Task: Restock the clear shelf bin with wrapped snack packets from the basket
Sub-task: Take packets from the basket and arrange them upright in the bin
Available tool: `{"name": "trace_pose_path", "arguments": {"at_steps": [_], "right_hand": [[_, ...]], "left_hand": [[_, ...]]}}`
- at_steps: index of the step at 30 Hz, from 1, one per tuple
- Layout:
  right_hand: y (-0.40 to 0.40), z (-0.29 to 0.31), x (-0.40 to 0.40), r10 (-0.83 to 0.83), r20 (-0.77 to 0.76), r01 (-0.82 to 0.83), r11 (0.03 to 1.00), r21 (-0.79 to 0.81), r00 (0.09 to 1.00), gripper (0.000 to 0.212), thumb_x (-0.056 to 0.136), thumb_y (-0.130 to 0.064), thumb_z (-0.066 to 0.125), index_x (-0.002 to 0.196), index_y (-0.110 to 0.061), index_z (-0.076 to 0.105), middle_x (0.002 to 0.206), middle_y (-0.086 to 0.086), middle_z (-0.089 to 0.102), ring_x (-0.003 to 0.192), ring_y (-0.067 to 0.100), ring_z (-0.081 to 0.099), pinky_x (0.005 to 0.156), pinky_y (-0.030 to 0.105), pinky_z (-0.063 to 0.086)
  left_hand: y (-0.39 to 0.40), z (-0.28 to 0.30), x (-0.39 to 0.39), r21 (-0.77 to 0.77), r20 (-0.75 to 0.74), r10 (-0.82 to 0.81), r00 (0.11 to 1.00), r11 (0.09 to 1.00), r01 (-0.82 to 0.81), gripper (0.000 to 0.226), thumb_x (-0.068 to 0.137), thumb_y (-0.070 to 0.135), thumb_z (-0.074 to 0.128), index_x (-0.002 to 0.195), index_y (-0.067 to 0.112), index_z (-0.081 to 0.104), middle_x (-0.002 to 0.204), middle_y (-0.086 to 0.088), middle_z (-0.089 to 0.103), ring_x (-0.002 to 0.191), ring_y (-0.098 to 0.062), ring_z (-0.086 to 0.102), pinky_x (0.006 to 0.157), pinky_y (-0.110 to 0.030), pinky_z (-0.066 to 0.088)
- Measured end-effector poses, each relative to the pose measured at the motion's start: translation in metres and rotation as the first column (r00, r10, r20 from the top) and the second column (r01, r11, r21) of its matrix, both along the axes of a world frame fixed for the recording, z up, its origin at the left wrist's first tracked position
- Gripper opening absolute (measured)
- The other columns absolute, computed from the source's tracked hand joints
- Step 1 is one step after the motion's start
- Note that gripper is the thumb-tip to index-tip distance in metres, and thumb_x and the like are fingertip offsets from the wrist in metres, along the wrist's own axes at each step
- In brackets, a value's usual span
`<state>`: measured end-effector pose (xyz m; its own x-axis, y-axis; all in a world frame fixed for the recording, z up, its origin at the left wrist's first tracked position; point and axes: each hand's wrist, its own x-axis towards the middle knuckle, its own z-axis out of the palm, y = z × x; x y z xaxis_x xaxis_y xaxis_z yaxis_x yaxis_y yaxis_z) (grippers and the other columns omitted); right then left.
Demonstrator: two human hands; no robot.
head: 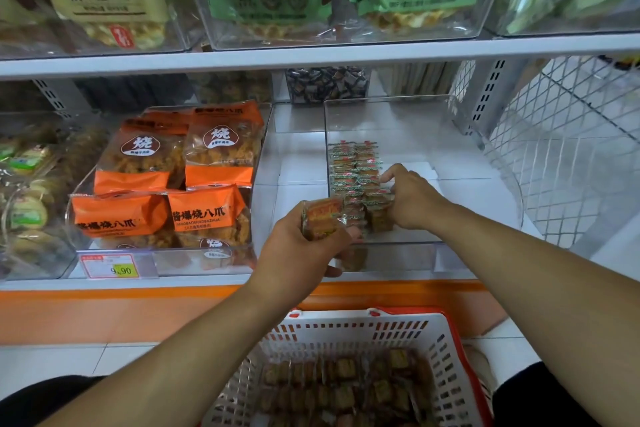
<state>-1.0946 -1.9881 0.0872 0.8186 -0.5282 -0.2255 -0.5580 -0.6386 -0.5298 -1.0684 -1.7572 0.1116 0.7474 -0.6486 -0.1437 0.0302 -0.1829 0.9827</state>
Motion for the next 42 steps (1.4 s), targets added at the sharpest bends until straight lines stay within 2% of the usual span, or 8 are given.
{"name": "trace_pose_path", "arguments": {"at_steps": [3,14,19,23,26,33,37,42], "right_hand": [[0.003,-0.003,0.0,-0.015,-0.038,0.017,0.998,0.062,0.999,0.079,0.085,0.004,0.063,0.151,-0.018,0.025,0.099,0.009,0.061,0.086,0.023,0.059,0.059,0.024,0.038],[0.005,0.014,-0.006,0.0,-0.076,0.004,0.999,0.051,0.997,0.087,0.087,-0.002,0.068,0.158,-0.02,0.022,0.147,0.015,0.049,0.126,0.029,0.055,0.089,0.03,0.047],[0.027,0.055,-0.022,0.055,0.473,-0.038,0.998,-0.046,0.88,0.018,0.093,-0.038,0.068,0.11,-0.034,0.066,0.103,-0.015,0.066,0.093,0.005,0.064,0.078,0.027,0.047],[0.056,0.072,-0.045,0.197,0.473,-0.344,0.906,0.247,0.859,0.056,0.068,-0.076,0.07,0.116,-0.047,0.066,0.112,-0.016,0.068,0.1,0.004,0.067,0.085,0.033,0.058],[0.066,0.07,-0.056,0.338,0.396,-0.439,0.877,0.197,0.854,0.08,0.06,-0.063,0.084,0.133,-0.051,0.055,0.125,-0.02,0.064,0.113,0.0,0.062,0.099,0.037,0.054],[0.07,0.065,-0.056,0.168,0.497,-0.347,0.89,0.294,0.851,0.055,0.08,-0.017,0.084,0.129,-0.034,0.064,0.111,-0.006,0.074,0.101,0.011,0.072,0.096,0.043,0.057],[0.068,0.065,-0.056,0.131,0.517,-0.326,0.895,0.305,0.846,0.037,0.086,-0.024,0.078,0.122,-0.032,0.07,0.104,-0.01,0.077,0.097,0.001,0.071,0.087,0.017,0.055],[0.067,0.068,-0.057,0.102,0.517,-0.353,0.838,0.416,0.85,0.026,0.093,-0.014,0.07,0.117,-0.023,0.067,0.104,-0.001,0.078,0.1,0.016,0.074,0.094,0.04,0.056]], "left_hand": [[0.002,-0.002,0.0,-0.002,-0.027,-0.012,1.0,1.0,0.011,0.036,0.089,0.025,0.077,0.123,0.024,0.064,0.093,0.003,0.079,0.082,-0.018,0.077,0.064,-0.03,0.062],[0.006,0.004,0.0,-0.178,-0.329,-0.1,0.939,0.983,0.042,0.029,0.084,0.02,0.072,0.111,0.01,0.069,0.101,-0.016,0.075,0.09,-0.035,0.075,0.072,-0.038,0.061],[0.009,0.01,-0.002,-0.254,-0.364,-0.112,0.925,0.967,0.017,0.028,0.092,0.016,0.072,0.119,0.012,0.069,0.111,-0.017,0.075,0.096,-0.037,0.075,0.074,-0.035,0.062],[0.014,0.018,-0.004,-0.242,-0.299,-0.129,0.945,0.969,0.055,0.032,0.086,0.035,0.076,0.116,0.023,0.074,0.11,-0.012,0.077,0.095,-0.03,0.076,0.071,-0.029,0.06],[0.016,0.022,-0.005,-0.228,-0.301,-0.142,0.943,0.971,0.073,0.032,0.085,0.043,0.073,0.111,0.024,0.076,0.106,-0.012,0.077,0.091,-0.026,0.076,0.068,-0.027,0.059],[0.015,0.028,-0.001,-0.256,-0.521,-0.19,0.832,0.965,0.06,0.071,0.092,0.074,0.044,0.121,0.017,0.074,0.118,-0.021,0.071,0.103,-0.035,0.07,0.077,-0.039,0.059],[0.017,0.027,0.003,-0.222,-0.606,-0.123,0.786,0.975,-0.019,0.06,0.103,0.058,0.037,0.116,0.012,0.074,0.114,-0.018,0.074,0.091,-0.033,0.075,0.064,-0.036,0.06],[0.016,0.025,0.007,-0.223,-0.575,-0.038,0.817,0.968,-0.111,0.032,0.097,0.033,0.054,0.093,0.014,0.08,0.101,-0.015,0.075,0.075,-0.024,0.073,0.061,-0.031,0.059]]}}
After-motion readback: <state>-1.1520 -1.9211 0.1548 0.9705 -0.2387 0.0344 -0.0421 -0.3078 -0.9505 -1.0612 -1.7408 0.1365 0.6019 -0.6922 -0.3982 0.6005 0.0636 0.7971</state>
